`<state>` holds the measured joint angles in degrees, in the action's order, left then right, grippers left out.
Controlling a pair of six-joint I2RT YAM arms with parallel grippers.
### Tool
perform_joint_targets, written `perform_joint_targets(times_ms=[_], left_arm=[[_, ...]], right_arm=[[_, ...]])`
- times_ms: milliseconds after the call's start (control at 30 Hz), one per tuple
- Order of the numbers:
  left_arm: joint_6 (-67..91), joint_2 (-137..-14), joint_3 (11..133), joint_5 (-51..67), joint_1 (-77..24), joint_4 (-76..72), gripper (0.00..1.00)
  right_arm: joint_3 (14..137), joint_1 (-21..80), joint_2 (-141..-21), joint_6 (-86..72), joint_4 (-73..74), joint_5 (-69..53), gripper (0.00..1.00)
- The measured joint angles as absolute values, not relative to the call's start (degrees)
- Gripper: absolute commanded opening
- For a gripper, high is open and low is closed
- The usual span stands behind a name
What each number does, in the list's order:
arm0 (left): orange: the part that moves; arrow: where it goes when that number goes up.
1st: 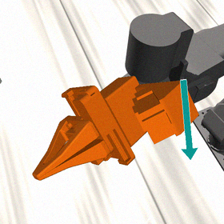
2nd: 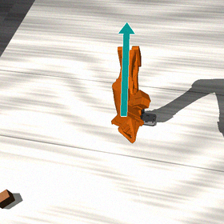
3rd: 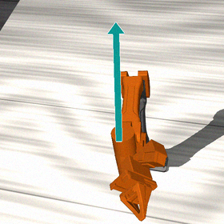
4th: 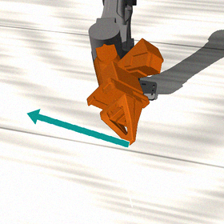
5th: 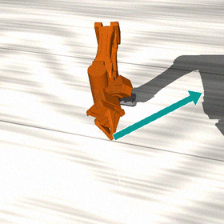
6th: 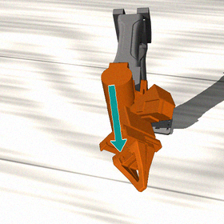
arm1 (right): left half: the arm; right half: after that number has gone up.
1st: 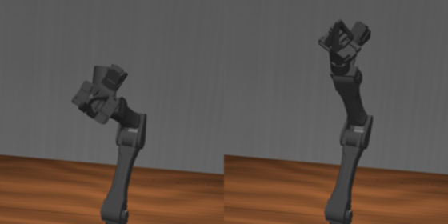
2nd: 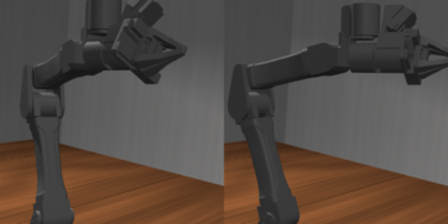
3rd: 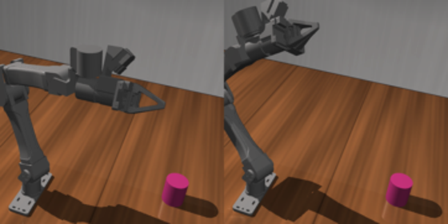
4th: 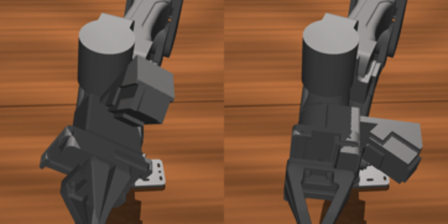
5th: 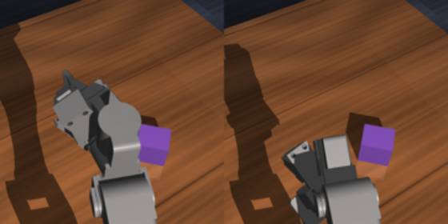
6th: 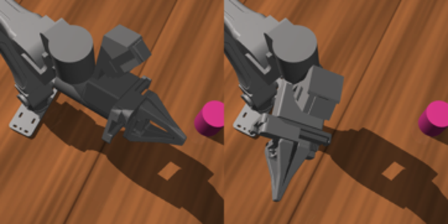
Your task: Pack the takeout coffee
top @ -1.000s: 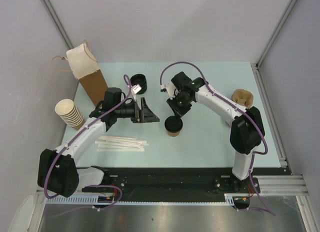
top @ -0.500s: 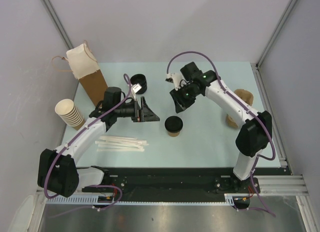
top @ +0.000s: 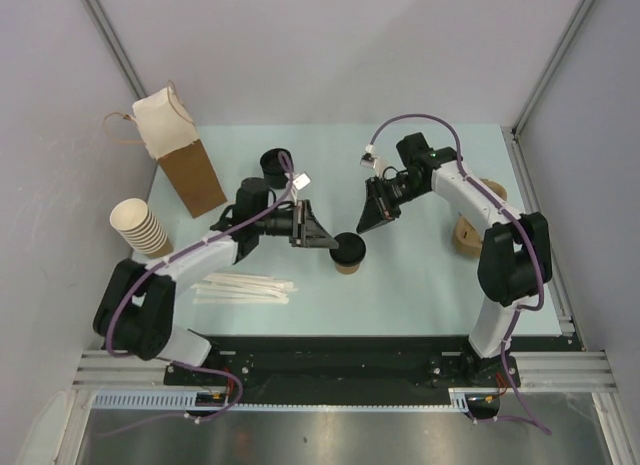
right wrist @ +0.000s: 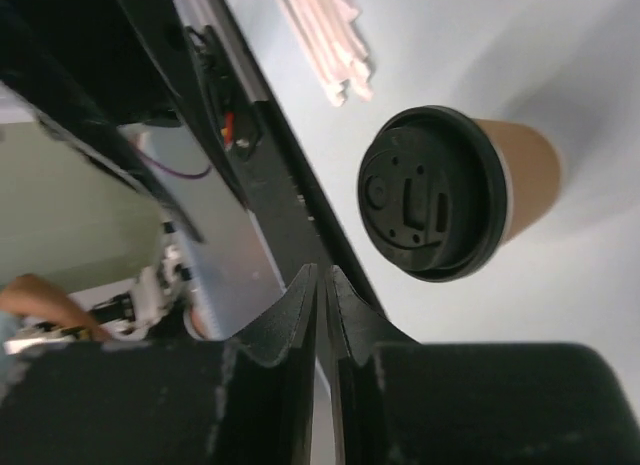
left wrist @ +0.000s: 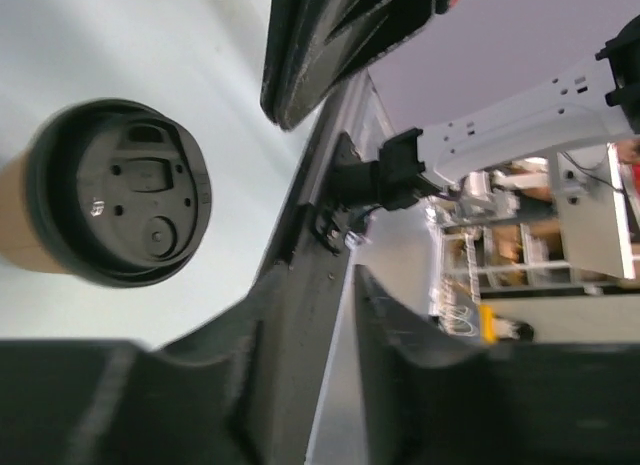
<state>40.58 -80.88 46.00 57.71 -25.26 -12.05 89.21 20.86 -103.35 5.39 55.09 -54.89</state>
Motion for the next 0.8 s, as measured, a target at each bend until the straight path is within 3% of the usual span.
perform_joint_targets(times_ms=[33, 167, 800], left_arm=[[41.3, -82.8, 46.2, 58.2, -26.1, -13.2, 0.19], [44.8, -90.0, 48.0, 59.9, -28.2, -17.5, 0.1], [48.5, -101.4, 51.9, 60.4, -28.9, -23.5, 0.06]], right_arm=[[88.4, 20.8, -103.8, 4.8, 54.7, -56.7, 0.07], [85.1, 20.8, -104.5, 2.5, 52.5, -61.3, 0.05], [81.8, 20.9, -110.7, -0.4, 48.2, -61.9, 0.01]])
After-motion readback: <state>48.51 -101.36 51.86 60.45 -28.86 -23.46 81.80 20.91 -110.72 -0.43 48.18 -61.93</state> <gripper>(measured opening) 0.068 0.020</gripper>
